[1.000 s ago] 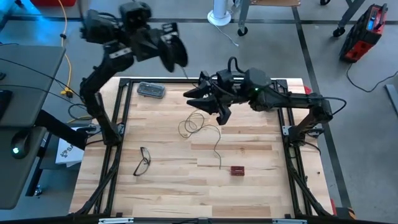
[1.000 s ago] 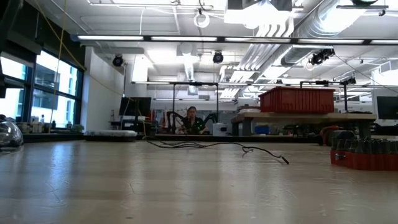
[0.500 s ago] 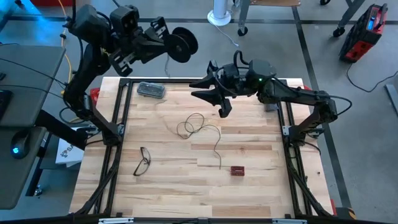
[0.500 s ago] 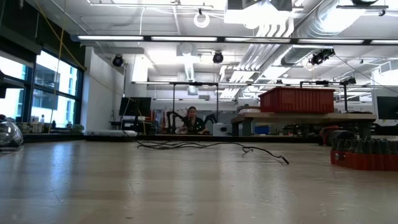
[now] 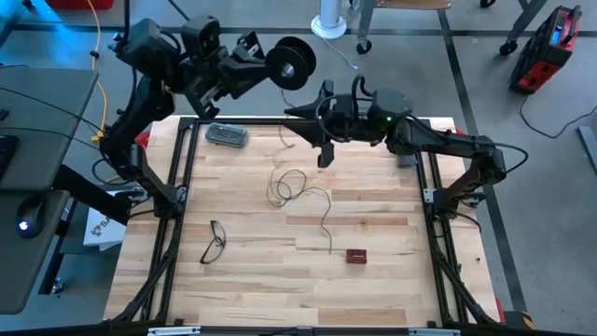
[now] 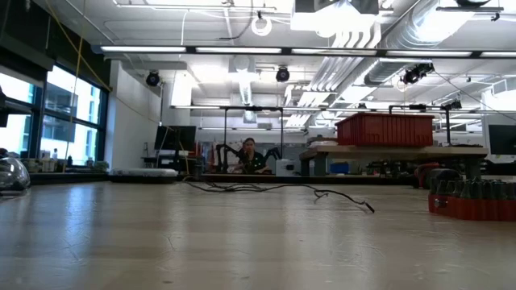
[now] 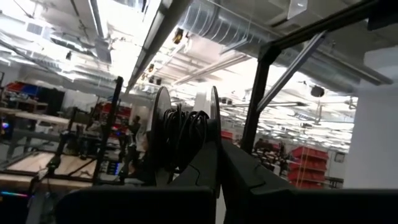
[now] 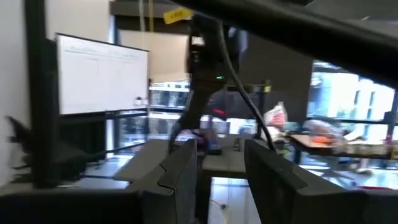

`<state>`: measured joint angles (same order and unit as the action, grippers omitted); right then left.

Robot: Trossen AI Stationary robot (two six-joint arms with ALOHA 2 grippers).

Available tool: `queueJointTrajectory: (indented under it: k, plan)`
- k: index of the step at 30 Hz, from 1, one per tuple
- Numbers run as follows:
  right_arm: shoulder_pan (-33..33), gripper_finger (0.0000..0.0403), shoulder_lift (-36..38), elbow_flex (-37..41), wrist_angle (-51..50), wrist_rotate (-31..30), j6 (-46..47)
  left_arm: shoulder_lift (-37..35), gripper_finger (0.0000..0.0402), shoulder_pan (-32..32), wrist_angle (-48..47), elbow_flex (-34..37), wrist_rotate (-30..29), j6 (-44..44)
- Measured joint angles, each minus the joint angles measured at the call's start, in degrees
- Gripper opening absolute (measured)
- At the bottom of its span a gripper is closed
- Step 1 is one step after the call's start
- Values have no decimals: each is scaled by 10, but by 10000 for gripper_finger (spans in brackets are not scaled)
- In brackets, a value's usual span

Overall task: Coil cords
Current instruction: Coil the black wire into the spool

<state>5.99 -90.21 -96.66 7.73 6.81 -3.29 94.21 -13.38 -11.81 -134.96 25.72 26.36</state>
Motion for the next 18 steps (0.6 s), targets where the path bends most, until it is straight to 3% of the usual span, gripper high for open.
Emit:
queueJointTrajectory:
  k: [4,11,18]
  plan:
    - [-15,126,0,0,-2,40,29,-1,0,1,-1,0,-11,-16]
    - [-31,126,8,0,-7,24,17,-4,0,-1,-3,0,-49,-21]
    - [-30,126,15,0,-10,-97,-54,-3,0,1,-4,0,-56,-21]
